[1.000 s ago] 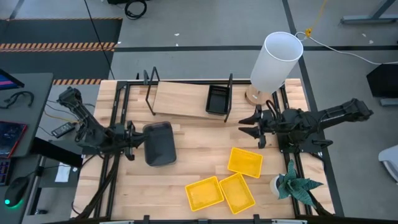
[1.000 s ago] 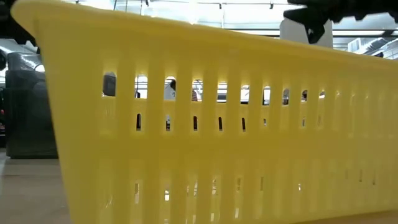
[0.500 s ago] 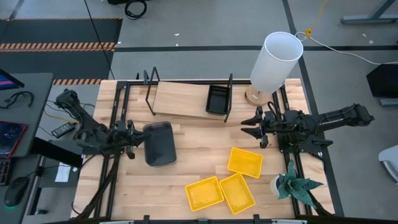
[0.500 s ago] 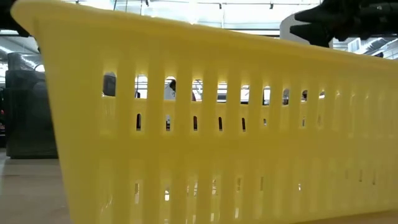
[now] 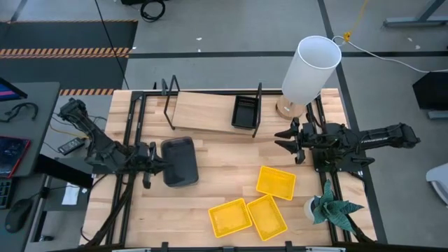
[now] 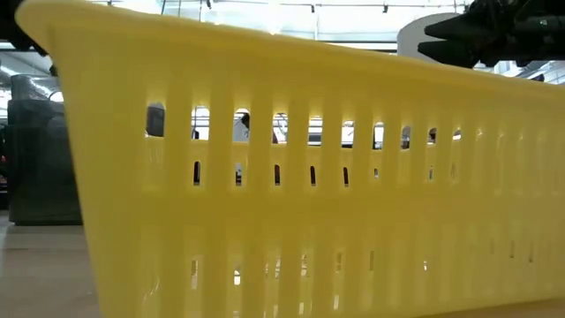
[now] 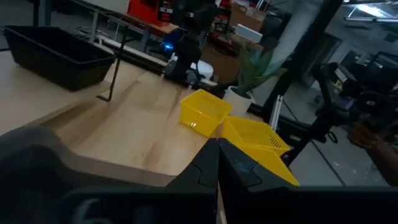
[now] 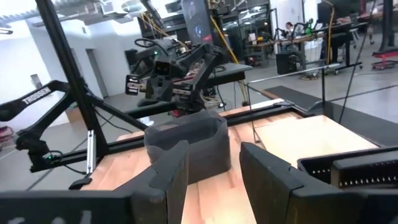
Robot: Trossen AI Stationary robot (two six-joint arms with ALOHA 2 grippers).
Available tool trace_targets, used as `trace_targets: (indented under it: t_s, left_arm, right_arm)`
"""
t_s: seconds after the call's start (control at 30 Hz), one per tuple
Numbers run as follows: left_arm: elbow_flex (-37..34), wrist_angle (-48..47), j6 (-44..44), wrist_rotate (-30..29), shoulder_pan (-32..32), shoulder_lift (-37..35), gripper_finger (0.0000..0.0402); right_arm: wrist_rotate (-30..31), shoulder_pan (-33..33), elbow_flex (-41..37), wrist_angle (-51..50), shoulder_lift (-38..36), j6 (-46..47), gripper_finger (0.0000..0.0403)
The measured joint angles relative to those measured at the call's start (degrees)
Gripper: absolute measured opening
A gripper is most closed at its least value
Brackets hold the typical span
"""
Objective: Stack baskets on shelf by color
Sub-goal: Stack the bottom right yellow basket on top of the other top yellow basket
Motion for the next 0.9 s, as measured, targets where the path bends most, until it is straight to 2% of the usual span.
trace_targets:
  t_s: [0.17,0.4,0.57,0.7,0.83,0.9]
  left_arm:
    - [0.7,0.0,2.3,0.3,0.0,0.4,0.0009]
    - [0.7,2.1,9.6,-0.6,1.0,0.3,0.0010]
    - [0.7,5.9,19.3,-0.2,3.9,0.3,0.0011]
    - [0.7,9.7,24.1,5.6,8.5,0.3,0.0011]
    - [0.7,10.3,23.4,14.8,13.8,0.3,0.0008]
    - [0.7,10.3,22.8,16.1,16.0,0.4,0.0007]
  right_arm:
    - [-5.5,-2.1,0.0,-1.2,-1.9,-0.7,0.0150]
    - [-5.6,-4.9,-2.2,-1.7,-4.2,-1.2,0.0150]
    - [-6.4,-6.8,-3.5,-1.2,-6.0,-1.2,0.0150]
    - [-6.0,-8.2,-4.0,-1.3,-7.3,1.0,0.0150]
    - [-2.0,-9.5,-4.0,-4.5,-7.0,6.5,0.0148]
    - [-1.8,-9.7,-3.3,-7.5,-6.0,8.8,0.0146]
